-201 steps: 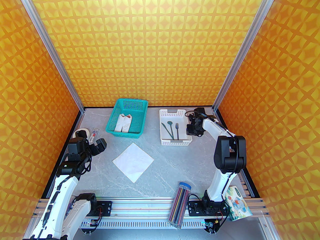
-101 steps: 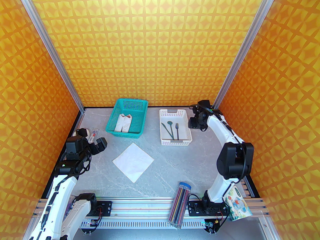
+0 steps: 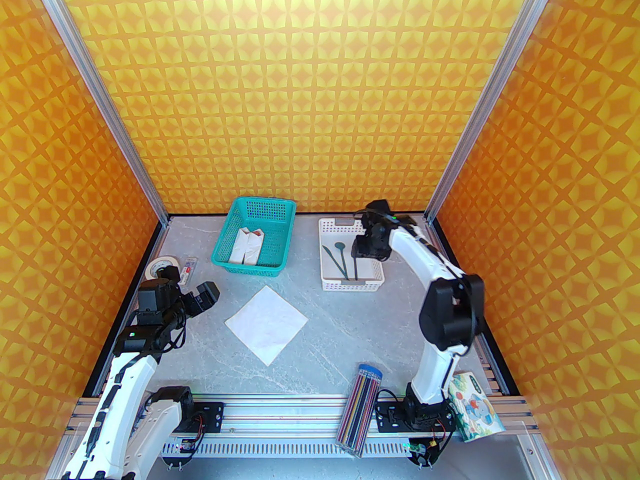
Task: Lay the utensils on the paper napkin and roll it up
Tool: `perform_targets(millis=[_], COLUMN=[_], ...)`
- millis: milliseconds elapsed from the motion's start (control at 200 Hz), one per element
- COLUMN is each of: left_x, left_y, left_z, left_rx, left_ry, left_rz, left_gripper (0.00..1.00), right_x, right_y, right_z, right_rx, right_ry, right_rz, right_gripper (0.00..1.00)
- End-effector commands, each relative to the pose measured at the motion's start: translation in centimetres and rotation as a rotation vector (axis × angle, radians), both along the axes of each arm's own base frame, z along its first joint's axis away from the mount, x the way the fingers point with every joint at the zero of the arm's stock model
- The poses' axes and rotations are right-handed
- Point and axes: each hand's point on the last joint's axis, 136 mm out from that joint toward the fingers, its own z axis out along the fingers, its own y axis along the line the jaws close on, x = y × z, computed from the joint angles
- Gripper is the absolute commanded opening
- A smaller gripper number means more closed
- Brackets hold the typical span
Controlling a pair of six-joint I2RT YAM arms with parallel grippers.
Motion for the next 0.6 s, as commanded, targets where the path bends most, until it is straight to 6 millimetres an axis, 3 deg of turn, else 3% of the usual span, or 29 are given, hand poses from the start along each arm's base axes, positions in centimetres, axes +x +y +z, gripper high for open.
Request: perform_targets(millis=[0,330,595], left_x=[0.2,0.5,0.6], left_y=[-0.5,-0.4,-0.4], left_z=[0.1,-0.2,-0.4], left_rx=[-0.020,-0.020,-0.018], left_ry=[-0.011,0.003,0.010], left_rz=[-0.014,-0.014,-0.016], left_gripper=[0.99,0.99,0.99], right_x=[0.8,2.1,3.1], right_y=[-0.3,-0.7,-0.7], right_z=[-1.9,-6.1,-7.9], right_rx=[-0.019,-0.069,-0.087], right_ry=[0.017,0.077,0.099], right_rz=[-0.048,-0.047,-0.040], right_gripper=[0.41,0.40,0.38])
